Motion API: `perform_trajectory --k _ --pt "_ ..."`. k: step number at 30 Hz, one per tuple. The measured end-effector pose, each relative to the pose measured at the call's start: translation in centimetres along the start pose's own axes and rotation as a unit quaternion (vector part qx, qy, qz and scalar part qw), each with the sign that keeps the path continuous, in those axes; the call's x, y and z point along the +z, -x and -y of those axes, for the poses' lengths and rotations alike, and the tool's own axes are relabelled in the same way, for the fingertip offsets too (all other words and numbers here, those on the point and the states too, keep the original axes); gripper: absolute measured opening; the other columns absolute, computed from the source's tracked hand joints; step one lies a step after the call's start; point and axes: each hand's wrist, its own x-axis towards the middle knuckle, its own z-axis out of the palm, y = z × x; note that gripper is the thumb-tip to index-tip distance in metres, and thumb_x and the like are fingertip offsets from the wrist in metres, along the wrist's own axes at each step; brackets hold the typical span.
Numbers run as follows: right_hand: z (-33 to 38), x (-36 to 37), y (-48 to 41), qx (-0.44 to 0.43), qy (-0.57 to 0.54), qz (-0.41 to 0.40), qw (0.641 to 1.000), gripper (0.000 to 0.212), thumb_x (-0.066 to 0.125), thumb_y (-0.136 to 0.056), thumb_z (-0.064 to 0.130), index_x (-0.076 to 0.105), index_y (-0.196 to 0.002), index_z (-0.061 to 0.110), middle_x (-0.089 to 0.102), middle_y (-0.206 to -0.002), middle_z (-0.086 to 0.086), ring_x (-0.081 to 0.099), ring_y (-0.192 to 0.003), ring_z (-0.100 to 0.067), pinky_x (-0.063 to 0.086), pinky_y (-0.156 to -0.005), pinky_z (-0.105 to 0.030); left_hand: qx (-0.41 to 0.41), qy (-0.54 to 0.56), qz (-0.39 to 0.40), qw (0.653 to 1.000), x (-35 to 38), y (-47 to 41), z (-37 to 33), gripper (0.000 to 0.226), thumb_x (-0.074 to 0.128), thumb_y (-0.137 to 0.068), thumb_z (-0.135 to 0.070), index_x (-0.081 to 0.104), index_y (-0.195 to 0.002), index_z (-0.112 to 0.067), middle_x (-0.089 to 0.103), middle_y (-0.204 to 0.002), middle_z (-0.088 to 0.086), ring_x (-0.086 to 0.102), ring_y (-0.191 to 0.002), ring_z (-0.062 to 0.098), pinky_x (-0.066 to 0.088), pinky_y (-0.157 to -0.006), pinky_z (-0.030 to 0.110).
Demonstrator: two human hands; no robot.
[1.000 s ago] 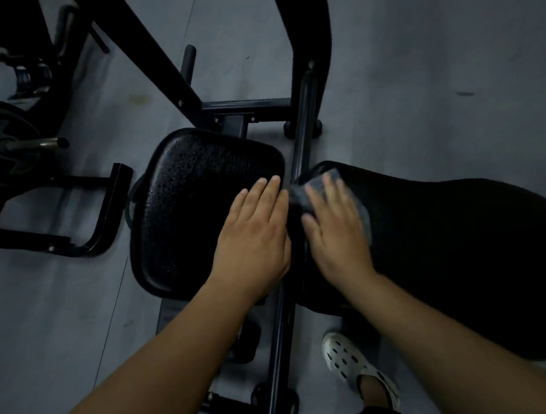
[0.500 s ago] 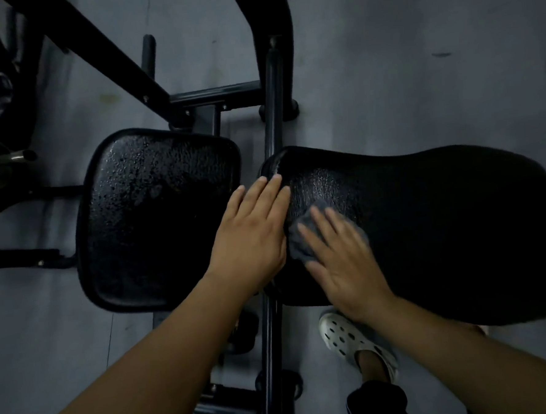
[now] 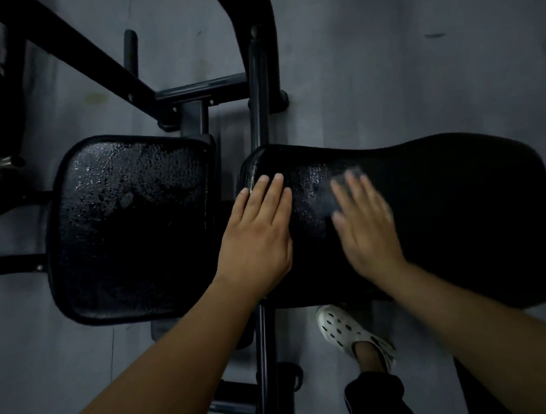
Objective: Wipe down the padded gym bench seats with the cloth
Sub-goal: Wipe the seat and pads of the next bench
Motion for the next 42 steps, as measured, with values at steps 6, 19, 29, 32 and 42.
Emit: perform_trajectory --k 6,19,29,32,42 --pt "3.4 0.4 0.9 -0.057 -0.002 0.009 0.998 0.064 0.022 -0.102 0.049 0.01 -0.159 0.023 0.003 -0.168 -0.005 -0.002 -0.155 -0.024 -0.003 -0.124 -0.039 0.013 -0.036 0.007 0.999 0.5 -0.8 -1.1 0.063 0.031 -0.092 -0.034 0.04 -0.15 -0.009 0.029 -0.161 0.012 0.022 -0.151 0.028 0.015 -0.121 0.053" --pt "-1.7 1.0 6.2 -0.095 0.0 0.022 0.995 0.059 0.027 -0.103 0.043 0.021 -0.159 0.026 0.01 -0.168 -0.003 0.004 -0.155 -0.024 0.004 -0.124 -0.042 0.038 -0.055 0.031 0.997 1.5 -1.8 -3.5 0.063 0.027 -0.096 -0.037 0.035 -0.153 -0.01 0.024 -0.163 0.011 0.018 -0.152 0.027 0.011 -0.123 0.05" --pt "-4.4 -0.1 1.4 0.036 -0.036 -0.008 0.999 0.06 0.016 -0.103 0.047 0.017 -0.159 0.027 0.006 -0.168 -0.002 -0.001 -0.155 -0.022 0.004 -0.124 -0.044 0.019 -0.033 0.025 0.999 2.6 -3.5 -8.1 0.064 0.031 -0.095 -0.038 0.037 -0.152 -0.01 0.025 -0.162 0.012 0.02 -0.151 0.029 0.016 -0.122 0.051" --pt "-7.5 0.2 8.5 -0.095 -0.004 0.051 0.994 0.056 0.023 -0.105 0.045 0.012 -0.158 0.032 0.006 -0.168 0.0 0.001 -0.155 -0.022 0.01 -0.122 -0.046 0.016 -0.034 0.025 0.999 3.0 -3.7 -8.6 0.064 0.033 -0.094 -0.037 0.039 -0.151 -0.009 0.028 -0.161 0.013 0.022 -0.15 0.03 0.017 -0.121 0.052" --pt "-8.1 0.7 6.3 -0.074 -0.01 0.023 0.997 0.059 0.024 -0.104 0.046 0.015 -0.159 0.027 0.007 -0.168 -0.004 0.002 -0.155 -0.026 0.007 -0.124 -0.047 0.007 -0.03 0.026 0.999 4.2 -5.0 -11.0 0.064 0.031 -0.094 -0.035 0.037 -0.152 -0.007 0.027 -0.162 0.013 0.02 -0.151 0.029 0.017 -0.122 0.051"
